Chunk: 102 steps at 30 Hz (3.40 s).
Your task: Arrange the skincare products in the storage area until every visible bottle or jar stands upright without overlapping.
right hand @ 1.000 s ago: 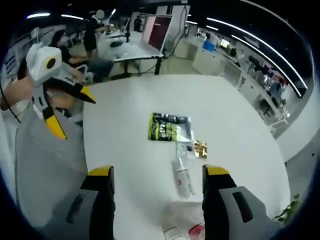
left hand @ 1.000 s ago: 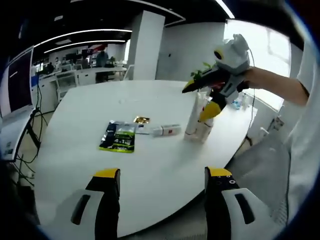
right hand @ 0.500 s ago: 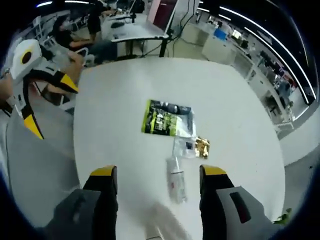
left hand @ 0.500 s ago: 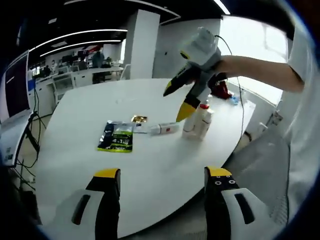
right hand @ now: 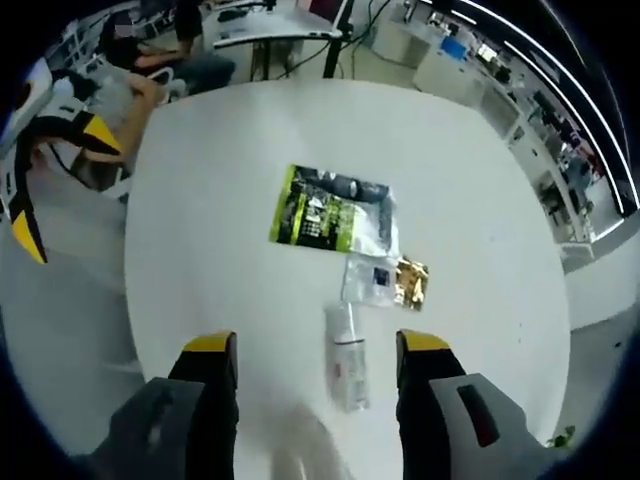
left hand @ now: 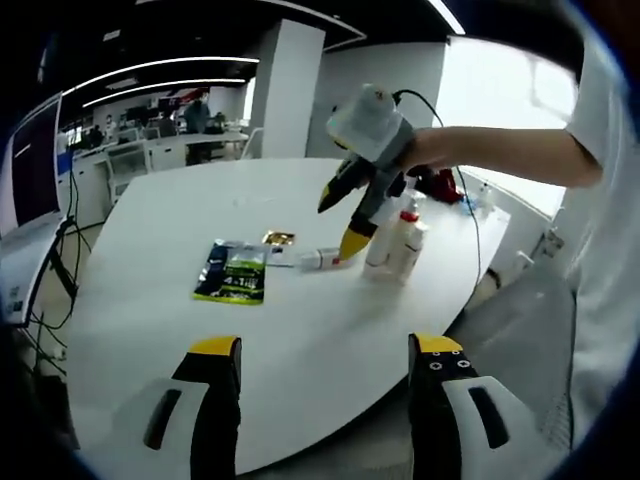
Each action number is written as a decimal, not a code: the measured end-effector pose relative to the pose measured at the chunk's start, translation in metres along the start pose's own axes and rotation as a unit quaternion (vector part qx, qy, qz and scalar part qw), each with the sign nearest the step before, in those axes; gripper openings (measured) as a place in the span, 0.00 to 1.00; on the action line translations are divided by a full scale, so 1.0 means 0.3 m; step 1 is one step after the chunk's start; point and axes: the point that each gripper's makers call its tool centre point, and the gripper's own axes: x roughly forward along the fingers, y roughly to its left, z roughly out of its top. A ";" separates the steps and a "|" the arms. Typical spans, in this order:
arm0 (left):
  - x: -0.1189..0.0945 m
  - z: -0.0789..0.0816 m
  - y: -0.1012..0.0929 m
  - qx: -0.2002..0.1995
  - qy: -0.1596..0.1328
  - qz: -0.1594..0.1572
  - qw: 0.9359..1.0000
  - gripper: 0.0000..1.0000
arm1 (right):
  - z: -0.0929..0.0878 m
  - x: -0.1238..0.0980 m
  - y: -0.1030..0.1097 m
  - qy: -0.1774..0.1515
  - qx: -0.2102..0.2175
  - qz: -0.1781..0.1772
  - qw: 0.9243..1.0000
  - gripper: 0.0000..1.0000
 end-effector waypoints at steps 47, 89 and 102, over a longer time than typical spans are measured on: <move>0.010 -0.028 0.022 -0.014 0.023 0.013 1.000 0.61 | -0.211 0.253 -0.067 0.156 -0.007 0.097 0.983 0.34; 0.021 -0.042 0.027 -0.017 0.031 0.005 0.999 0.61 | -0.225 0.254 -0.093 0.136 -0.034 0.094 0.986 0.19; 0.026 -0.007 0.012 -0.056 -0.002 -0.007 0.998 0.70 | -0.141 0.143 -0.164 0.079 -0.018 0.058 0.995 0.19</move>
